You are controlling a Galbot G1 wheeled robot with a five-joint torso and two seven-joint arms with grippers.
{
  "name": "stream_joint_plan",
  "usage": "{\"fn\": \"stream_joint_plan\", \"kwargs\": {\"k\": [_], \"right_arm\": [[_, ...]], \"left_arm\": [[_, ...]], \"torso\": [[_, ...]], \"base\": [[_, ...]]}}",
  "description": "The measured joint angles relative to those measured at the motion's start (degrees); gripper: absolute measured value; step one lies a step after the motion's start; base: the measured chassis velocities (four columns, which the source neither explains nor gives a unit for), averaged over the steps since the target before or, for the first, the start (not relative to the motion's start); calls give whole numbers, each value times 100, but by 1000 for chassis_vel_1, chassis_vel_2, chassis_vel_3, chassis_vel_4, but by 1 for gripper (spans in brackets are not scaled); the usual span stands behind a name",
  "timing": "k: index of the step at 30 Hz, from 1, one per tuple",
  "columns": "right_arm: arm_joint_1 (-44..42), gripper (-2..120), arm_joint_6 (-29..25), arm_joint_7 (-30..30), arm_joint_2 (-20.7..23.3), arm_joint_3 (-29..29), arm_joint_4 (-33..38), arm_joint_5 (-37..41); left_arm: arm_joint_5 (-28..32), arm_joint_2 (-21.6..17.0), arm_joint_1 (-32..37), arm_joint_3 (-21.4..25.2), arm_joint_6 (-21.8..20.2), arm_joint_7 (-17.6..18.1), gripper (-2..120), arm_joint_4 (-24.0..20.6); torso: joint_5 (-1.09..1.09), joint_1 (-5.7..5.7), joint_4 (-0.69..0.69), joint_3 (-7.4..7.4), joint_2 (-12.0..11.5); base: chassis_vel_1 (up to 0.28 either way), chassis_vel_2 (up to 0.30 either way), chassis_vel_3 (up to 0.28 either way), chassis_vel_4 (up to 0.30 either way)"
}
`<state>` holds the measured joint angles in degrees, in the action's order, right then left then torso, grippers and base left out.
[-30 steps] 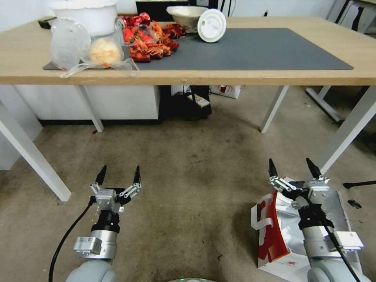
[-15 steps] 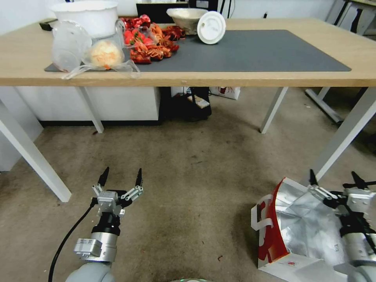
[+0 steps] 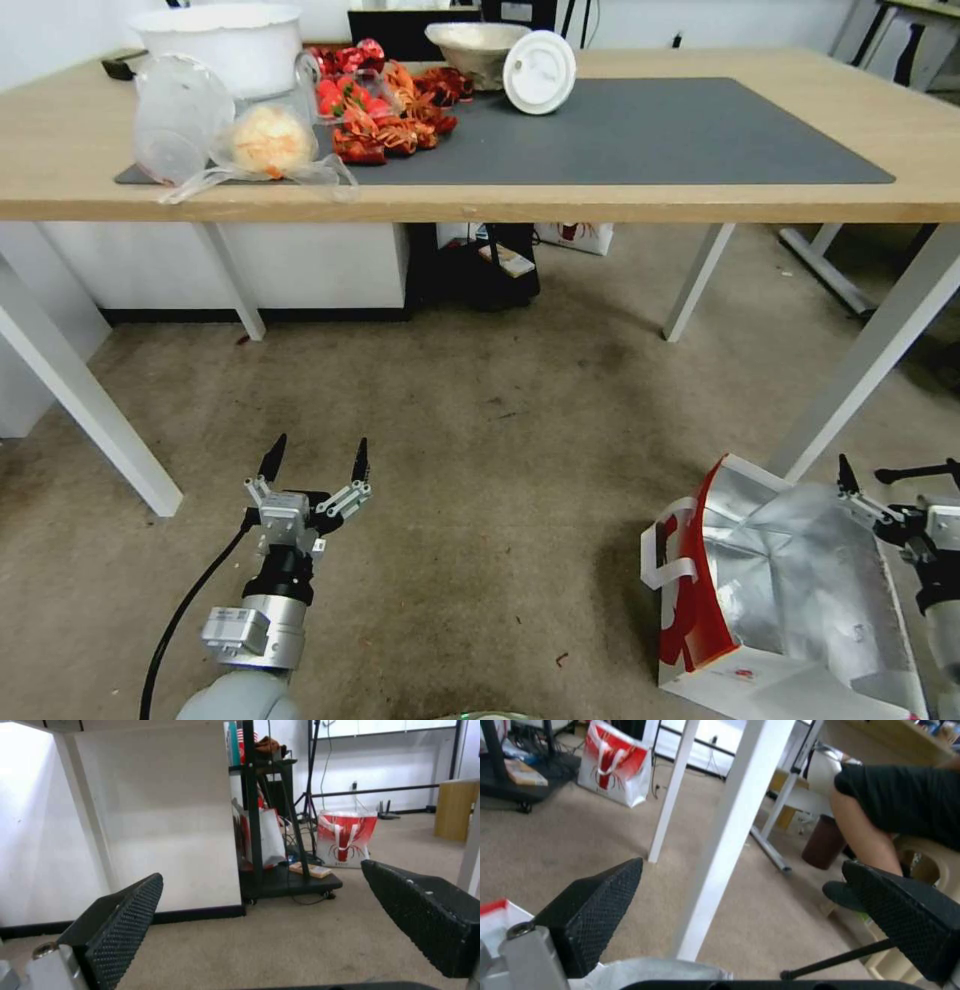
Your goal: Pick up the food delivery bag from the floor and place it on the table.
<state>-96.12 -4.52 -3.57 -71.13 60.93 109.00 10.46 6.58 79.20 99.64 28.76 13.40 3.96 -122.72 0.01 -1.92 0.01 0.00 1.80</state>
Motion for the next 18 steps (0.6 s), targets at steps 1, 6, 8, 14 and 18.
{"fn": "stream_joint_plan", "kwargs": {"k": [1,6,8,14,18], "right_arm": [[45,100,27,-37,25,-4,-103,18],[213,100,83,-137,94,-50,-445,32],[249,100,102,-156,105,-66,-526,32],[462,100,195,-240,164,-156,-984,-79],[604,100,271,-288,203,-207,-1234,-104]], "left_arm": [[-11,11,7,-2,7,6,99,17],[-54,42,19,-16,36,20,99,58],[-60,49,20,-16,40,22,99,58],[-77,85,17,-35,57,23,99,91],[-73,109,-5,-27,60,24,99,123]], "torso": [[-1,0,-1,0,1],[-1,0,0,0,3],[0,0,0,0,3],[0,0,0,0,5],[0,0,0,0,5]], "base": [[0,0,0,0],[0,0,0,0],[0,0,0,0],[0,0,0,0],[0,0,0,0]]}}
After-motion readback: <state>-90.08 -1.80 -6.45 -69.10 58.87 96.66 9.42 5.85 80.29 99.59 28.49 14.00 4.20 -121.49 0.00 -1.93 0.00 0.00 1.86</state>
